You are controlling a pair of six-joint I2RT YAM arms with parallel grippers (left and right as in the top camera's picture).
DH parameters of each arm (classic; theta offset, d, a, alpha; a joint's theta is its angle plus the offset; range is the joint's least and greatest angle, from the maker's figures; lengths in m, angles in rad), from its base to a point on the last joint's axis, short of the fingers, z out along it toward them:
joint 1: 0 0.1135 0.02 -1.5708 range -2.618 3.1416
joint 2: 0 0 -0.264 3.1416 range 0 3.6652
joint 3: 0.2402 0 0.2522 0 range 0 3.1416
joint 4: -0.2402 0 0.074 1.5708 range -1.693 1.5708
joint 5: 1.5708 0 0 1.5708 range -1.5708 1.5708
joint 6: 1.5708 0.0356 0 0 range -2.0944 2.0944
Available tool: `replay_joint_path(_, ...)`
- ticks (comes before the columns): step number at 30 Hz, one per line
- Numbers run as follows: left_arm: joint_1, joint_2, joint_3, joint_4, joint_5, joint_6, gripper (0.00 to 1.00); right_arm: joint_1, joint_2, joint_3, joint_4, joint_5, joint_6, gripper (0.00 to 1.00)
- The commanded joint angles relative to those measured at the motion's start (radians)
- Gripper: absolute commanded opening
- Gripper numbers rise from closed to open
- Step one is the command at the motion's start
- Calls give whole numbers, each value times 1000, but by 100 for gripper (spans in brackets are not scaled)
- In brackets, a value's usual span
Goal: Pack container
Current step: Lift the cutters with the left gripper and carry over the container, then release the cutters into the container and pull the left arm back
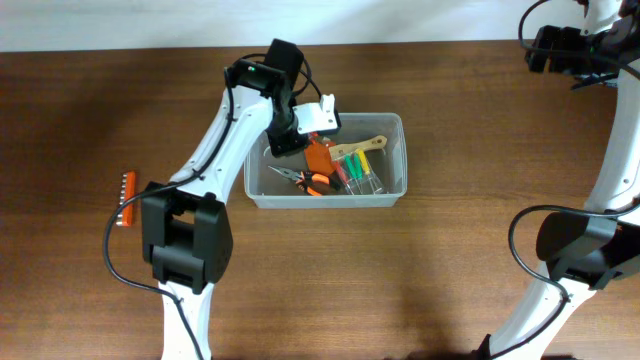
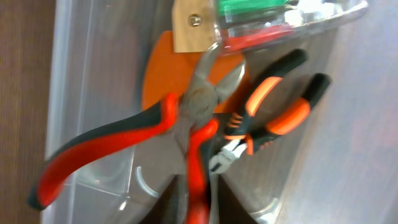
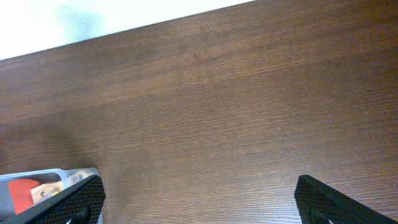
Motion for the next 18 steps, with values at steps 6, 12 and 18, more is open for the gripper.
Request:
replay_joint_path(6, 25, -17, 28, -38, -38, -129, 79, -3, 5, -7, 0, -2, 8, 98)
replay_joint_path(12, 27, -35, 261, -170, -300, -372, 71, -3, 5, -7, 0, -2, 8, 98)
replay_joint_path(18, 78, -52, 422, -288, -296, -432, 99, -3, 5, -7, 0, -2, 8, 99)
